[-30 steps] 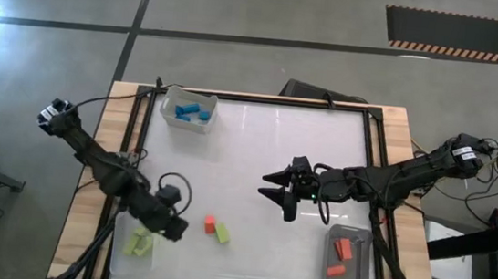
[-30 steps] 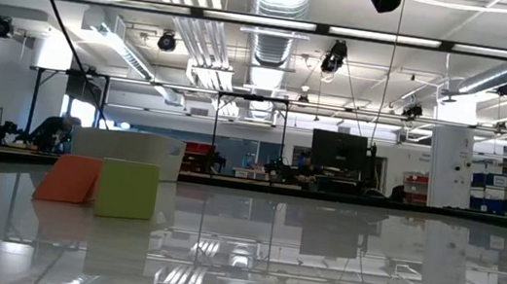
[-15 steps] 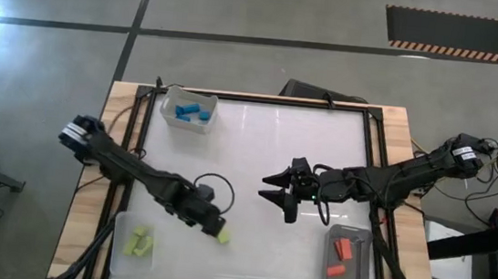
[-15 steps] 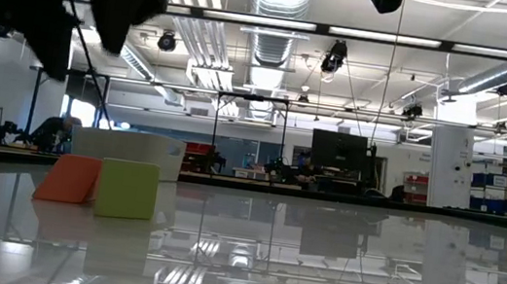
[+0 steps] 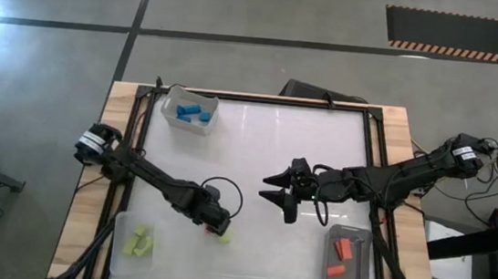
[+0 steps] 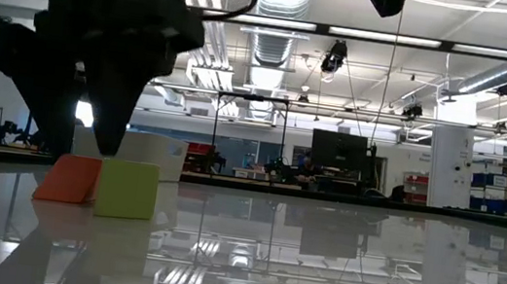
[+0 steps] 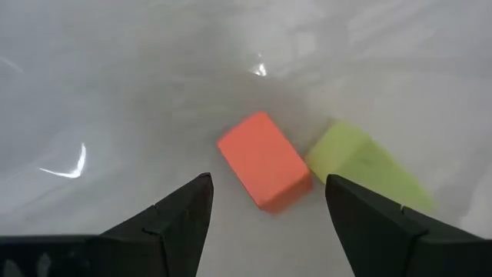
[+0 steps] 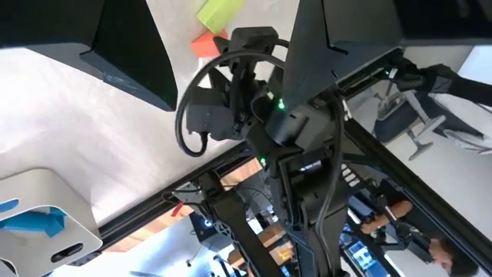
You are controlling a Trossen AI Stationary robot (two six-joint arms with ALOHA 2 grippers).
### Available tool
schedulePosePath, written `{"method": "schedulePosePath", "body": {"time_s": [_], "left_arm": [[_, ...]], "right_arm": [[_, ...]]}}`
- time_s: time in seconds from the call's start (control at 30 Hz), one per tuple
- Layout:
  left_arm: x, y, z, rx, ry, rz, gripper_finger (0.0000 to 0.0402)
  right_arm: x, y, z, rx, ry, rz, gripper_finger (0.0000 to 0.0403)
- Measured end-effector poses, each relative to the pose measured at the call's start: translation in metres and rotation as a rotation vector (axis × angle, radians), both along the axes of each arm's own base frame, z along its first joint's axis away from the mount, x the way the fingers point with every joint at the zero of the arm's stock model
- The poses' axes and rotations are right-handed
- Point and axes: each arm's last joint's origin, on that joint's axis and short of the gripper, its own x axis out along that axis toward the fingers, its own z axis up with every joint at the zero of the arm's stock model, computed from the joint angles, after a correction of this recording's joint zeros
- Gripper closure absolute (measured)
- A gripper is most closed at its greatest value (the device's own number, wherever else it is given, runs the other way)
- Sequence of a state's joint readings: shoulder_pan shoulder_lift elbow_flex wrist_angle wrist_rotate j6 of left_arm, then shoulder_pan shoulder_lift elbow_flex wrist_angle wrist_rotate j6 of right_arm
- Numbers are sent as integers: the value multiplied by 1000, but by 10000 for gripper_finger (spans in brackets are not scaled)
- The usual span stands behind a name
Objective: Sort & place blocks by color
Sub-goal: Put the orange block into the black bin
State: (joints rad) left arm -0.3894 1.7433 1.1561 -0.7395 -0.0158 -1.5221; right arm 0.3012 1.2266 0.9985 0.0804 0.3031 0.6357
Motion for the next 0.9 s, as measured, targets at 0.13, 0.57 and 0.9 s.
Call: {"method": "schedulePosePath", "body": {"time_s": [0.13,0.57,0.9], "left_arm": [[2,2,-7,21,19,-6,165],[4,4,-9,35,19,10,165],[4,3,-13,34,35,31,165]], "right_arm": [[0,0,0,4,3,14,177],[0,1,0,6,3,18,177],[0,1,0,5,3,18,177]]}}
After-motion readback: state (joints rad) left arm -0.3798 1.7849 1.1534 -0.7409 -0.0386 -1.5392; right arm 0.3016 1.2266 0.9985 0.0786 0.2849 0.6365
